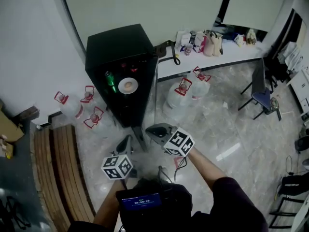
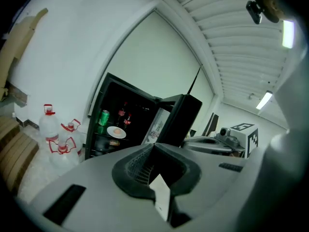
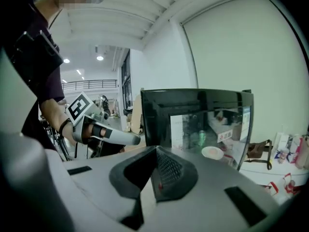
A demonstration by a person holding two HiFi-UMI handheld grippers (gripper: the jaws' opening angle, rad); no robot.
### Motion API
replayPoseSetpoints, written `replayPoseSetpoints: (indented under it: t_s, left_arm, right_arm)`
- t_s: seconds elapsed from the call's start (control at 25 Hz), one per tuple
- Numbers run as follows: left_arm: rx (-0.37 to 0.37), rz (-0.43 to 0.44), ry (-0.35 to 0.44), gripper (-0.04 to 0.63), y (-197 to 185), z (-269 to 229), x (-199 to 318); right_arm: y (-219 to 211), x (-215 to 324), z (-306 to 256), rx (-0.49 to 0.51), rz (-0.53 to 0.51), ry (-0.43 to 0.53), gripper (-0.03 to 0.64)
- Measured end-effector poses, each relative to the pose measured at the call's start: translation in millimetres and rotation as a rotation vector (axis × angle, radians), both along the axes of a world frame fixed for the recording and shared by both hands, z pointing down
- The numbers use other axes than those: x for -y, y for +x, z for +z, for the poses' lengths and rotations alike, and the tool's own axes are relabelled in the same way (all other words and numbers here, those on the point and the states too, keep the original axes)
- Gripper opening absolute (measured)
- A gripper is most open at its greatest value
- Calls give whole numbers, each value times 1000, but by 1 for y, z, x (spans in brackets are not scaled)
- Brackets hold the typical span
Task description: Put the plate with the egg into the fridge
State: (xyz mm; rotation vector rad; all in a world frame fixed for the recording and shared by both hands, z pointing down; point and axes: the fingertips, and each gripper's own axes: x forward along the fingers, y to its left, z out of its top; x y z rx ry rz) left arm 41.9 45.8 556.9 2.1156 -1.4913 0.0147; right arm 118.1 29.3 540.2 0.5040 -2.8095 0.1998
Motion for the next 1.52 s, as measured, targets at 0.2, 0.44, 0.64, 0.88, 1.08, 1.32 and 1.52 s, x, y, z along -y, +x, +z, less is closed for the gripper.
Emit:
replayPoseSetpoints:
  t_s: [0.2, 0.44, 0.64, 0.88, 1.08, 1.32, 1.52]
  left_arm:
    - [7, -93, 10, 9, -29, -5, -3]
    - [3, -113, 44, 9, -35, -19, 12]
    - [7, -77, 66, 9, -20, -30, 28]
    - [6, -26, 78, 9, 4, -35, 43]
    - [12, 1, 81, 9, 18, -35, 47]
    - [19, 8, 91, 9, 30, -41, 49]
    - [23, 1, 86, 9, 41, -40, 43]
  right_arm:
    - [-32, 6, -10, 70, 3, -5, 8]
    - [-35, 20, -24, 157, 95, -19, 8]
    - [-21, 32, -33, 218, 180, -34, 8]
    - [-4, 39, -44, 286, 261, -50, 9]
    - [9, 41, -47, 310, 303, -46, 9]
    - [24, 37, -51, 346, 340, -50, 8]
    - [35, 27, -54, 357, 360, -32, 8]
